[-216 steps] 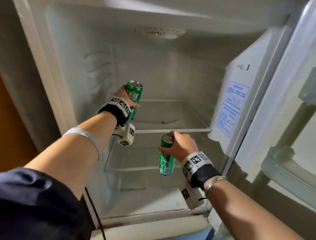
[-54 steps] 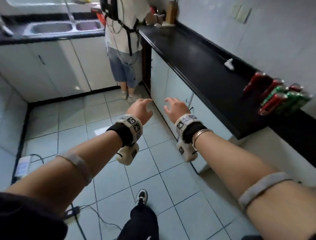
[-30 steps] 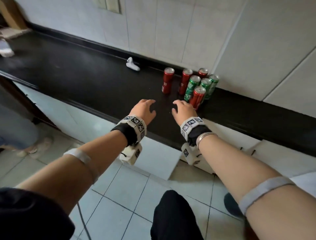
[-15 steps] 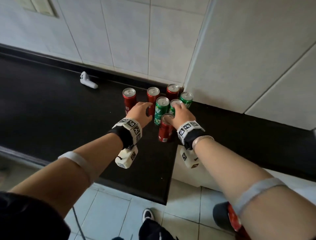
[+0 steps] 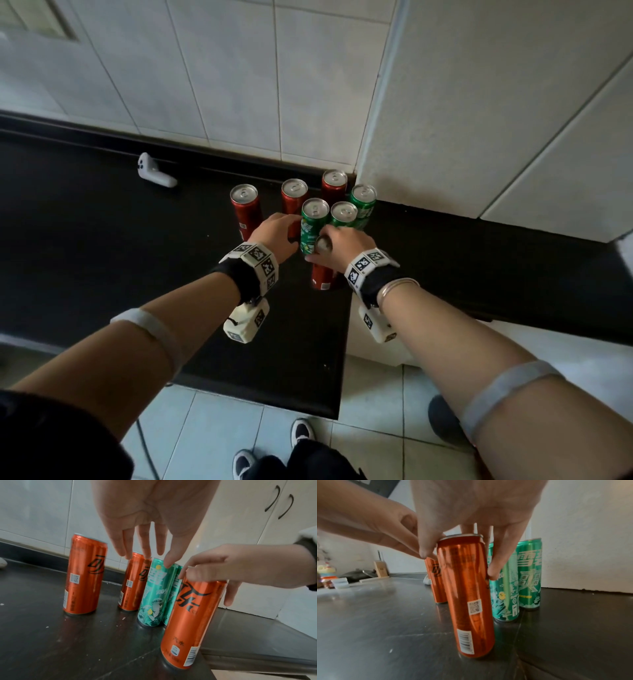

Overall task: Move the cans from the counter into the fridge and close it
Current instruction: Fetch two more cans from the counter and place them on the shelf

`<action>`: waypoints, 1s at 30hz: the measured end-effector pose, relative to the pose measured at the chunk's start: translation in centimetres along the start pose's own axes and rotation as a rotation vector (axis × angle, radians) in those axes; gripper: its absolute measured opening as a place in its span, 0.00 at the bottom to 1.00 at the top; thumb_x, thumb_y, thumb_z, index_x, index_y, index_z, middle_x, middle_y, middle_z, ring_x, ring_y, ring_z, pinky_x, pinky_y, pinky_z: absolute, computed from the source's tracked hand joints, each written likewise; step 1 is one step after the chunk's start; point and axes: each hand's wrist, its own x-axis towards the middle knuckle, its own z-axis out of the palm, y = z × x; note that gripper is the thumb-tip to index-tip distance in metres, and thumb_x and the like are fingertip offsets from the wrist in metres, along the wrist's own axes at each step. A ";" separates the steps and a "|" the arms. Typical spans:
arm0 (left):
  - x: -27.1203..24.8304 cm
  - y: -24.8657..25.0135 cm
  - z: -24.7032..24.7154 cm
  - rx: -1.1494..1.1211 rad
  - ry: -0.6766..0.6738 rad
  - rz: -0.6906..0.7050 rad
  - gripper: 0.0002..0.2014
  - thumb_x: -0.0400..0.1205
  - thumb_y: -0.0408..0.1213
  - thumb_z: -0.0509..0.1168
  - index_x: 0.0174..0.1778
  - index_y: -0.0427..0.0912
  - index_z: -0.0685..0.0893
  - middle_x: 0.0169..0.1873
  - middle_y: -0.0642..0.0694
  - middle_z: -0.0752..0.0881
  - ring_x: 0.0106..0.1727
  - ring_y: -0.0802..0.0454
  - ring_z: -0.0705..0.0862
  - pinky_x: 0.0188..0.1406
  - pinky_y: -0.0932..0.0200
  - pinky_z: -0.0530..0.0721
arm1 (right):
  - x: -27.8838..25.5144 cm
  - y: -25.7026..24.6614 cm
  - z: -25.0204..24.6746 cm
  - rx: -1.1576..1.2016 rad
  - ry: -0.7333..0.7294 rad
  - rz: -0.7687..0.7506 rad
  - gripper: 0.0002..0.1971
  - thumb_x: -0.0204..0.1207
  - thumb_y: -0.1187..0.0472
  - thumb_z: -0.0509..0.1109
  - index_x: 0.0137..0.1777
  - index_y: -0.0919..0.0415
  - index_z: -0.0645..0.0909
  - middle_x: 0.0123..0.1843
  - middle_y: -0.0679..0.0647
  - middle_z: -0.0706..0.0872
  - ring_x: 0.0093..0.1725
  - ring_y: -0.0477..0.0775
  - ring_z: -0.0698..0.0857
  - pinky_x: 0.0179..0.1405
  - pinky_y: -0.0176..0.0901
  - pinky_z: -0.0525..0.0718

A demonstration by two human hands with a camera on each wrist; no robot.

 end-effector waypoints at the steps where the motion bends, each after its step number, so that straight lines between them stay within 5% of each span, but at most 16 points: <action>1: -0.1 -0.4 0.0 0.004 -0.009 -0.001 0.26 0.77 0.34 0.67 0.72 0.47 0.73 0.69 0.41 0.75 0.69 0.44 0.76 0.66 0.52 0.75 | -0.1 -0.2 0.1 -0.022 -0.016 -0.001 0.28 0.70 0.37 0.70 0.65 0.51 0.73 0.61 0.52 0.83 0.58 0.57 0.84 0.54 0.52 0.84; 11: -0.7 -1.7 -0.7 -0.104 -0.141 0.038 0.33 0.69 0.43 0.76 0.70 0.47 0.73 0.62 0.45 0.82 0.64 0.47 0.81 0.62 0.55 0.77 | -0.6 -4.6 -4.5 -0.031 0.125 -0.057 0.31 0.69 0.37 0.71 0.67 0.53 0.74 0.56 0.53 0.85 0.55 0.57 0.85 0.48 0.46 0.83; 15: -0.6 -1.2 -1.5 -0.385 -0.076 0.004 0.42 0.64 0.41 0.80 0.73 0.48 0.68 0.61 0.50 0.84 0.61 0.53 0.82 0.58 0.62 0.76 | -0.7 -7.0 -7.0 0.003 0.204 -0.105 0.30 0.70 0.36 0.70 0.67 0.52 0.74 0.55 0.53 0.87 0.53 0.55 0.85 0.45 0.43 0.81; 19: -0.5 -1.2 -2.5 -0.367 0.020 0.045 0.41 0.64 0.39 0.80 0.72 0.44 0.69 0.61 0.46 0.84 0.63 0.50 0.82 0.64 0.60 0.76 | -1.0 -7.0 -8.0 0.208 0.319 -0.077 0.23 0.76 0.38 0.63 0.61 0.53 0.80 0.50 0.53 0.89 0.48 0.54 0.87 0.45 0.43 0.83; 24: -0.8 -2.5 -2.2 -0.375 0.052 0.031 0.38 0.63 0.37 0.80 0.69 0.44 0.72 0.61 0.46 0.84 0.65 0.48 0.81 0.64 0.60 0.73 | 0.1 -2.4 -7.0 0.219 0.339 0.122 0.20 0.82 0.44 0.58 0.62 0.57 0.79 0.57 0.54 0.87 0.56 0.57 0.85 0.53 0.51 0.84; 27: -1.0 -3.0 -1.9 -0.403 0.080 0.007 0.38 0.63 0.36 0.80 0.69 0.44 0.72 0.62 0.46 0.83 0.66 0.49 0.80 0.69 0.55 0.75 | 0.7 0.4 -4.7 0.187 0.251 0.220 0.22 0.79 0.49 0.66 0.69 0.58 0.74 0.67 0.55 0.81 0.64 0.58 0.82 0.60 0.49 0.81; 30: -1.1 -3.1 -1.6 -0.411 0.076 0.006 0.37 0.64 0.36 0.80 0.68 0.44 0.73 0.62 0.47 0.83 0.66 0.50 0.80 0.66 0.58 0.74 | 1.5 2.0 -2.1 0.272 0.191 0.284 0.35 0.72 0.50 0.75 0.75 0.58 0.66 0.73 0.59 0.74 0.70 0.60 0.77 0.67 0.52 0.77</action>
